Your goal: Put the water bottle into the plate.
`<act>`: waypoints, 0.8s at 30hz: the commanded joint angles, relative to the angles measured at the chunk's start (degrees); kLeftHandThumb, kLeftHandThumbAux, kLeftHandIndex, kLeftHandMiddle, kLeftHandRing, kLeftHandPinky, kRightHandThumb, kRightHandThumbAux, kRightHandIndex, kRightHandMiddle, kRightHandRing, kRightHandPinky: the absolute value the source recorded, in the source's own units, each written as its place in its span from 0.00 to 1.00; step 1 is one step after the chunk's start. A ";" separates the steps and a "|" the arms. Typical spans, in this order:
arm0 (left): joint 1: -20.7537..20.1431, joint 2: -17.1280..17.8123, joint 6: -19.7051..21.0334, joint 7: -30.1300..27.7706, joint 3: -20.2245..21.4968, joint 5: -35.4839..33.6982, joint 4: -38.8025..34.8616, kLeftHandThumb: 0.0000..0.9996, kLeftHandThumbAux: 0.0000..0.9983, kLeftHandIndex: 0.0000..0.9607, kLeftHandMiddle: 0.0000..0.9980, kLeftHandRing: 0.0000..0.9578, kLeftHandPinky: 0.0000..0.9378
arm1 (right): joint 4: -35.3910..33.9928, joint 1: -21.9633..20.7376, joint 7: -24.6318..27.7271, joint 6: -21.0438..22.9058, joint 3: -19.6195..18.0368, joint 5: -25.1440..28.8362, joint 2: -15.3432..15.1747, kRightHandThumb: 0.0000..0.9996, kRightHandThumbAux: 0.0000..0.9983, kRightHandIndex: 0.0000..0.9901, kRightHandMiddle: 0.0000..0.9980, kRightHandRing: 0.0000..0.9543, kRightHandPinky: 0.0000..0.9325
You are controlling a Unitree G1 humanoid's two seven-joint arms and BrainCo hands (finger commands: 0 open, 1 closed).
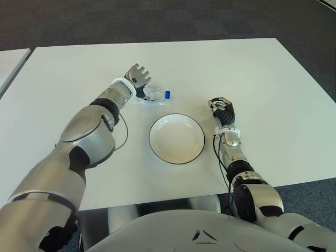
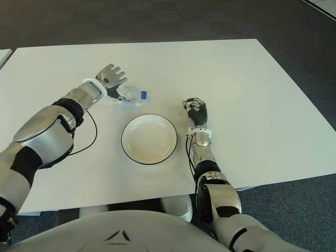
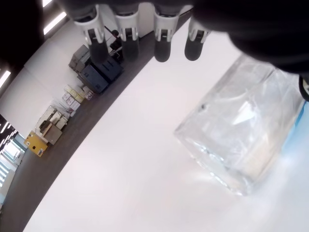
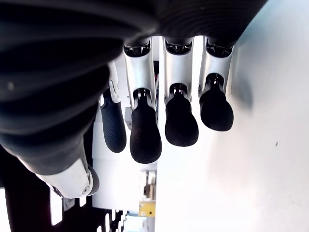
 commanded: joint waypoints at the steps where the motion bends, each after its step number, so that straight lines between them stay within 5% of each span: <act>1: -0.05 -0.56 0.05 -2.70 -1.60 1.58 0.68 0.52 0.15 0.00 0.00 0.00 0.00 | 1.48 1.55 0.17 1.34 -0.53 0.63 0.51 0.71 0.73 0.44 0.76 0.79 0.82; 24: 1.51 -3.14 0.18 -7.15 -2.49 1.56 1.06 0.52 0.21 0.00 0.00 0.00 0.00 | -0.52 3.01 -1.70 1.86 -0.71 0.43 0.37 0.70 0.73 0.44 0.76 0.81 0.85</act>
